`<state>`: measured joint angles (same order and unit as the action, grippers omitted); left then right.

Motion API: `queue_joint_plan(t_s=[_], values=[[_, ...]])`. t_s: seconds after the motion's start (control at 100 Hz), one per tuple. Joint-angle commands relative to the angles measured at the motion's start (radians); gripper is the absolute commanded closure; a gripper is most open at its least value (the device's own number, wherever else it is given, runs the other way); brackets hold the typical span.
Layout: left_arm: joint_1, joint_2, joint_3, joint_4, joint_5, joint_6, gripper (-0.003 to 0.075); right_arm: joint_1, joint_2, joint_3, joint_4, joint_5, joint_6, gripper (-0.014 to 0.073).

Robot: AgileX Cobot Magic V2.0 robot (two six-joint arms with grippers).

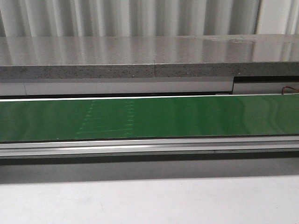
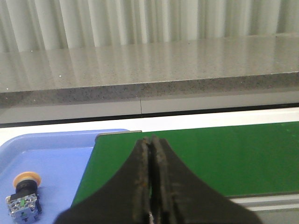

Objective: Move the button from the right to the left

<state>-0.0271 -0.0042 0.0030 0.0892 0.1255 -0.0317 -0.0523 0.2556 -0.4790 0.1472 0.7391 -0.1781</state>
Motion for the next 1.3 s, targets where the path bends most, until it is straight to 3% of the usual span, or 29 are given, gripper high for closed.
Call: queue_joint_plan(t_s=[0.0,1.13,1.289], values=[[0.002,-0.031,0.038,-0.014,-0.059,-0.009,0.0741,0.0,0.012,-0.024,-0.003,-0.068,-0.007,0.0659],[0.002,-0.031,0.038,-0.014,-0.05,-0.009,0.0741,-0.001,0.012,-0.02,-0.003,-0.069,-0.007,0.0659],[0.002,-0.031,0.038,-0.014,-0.05,-0.009,0.0741,-0.002,0.004,0.035,-0.026,-0.226,0.002,0.0659]])
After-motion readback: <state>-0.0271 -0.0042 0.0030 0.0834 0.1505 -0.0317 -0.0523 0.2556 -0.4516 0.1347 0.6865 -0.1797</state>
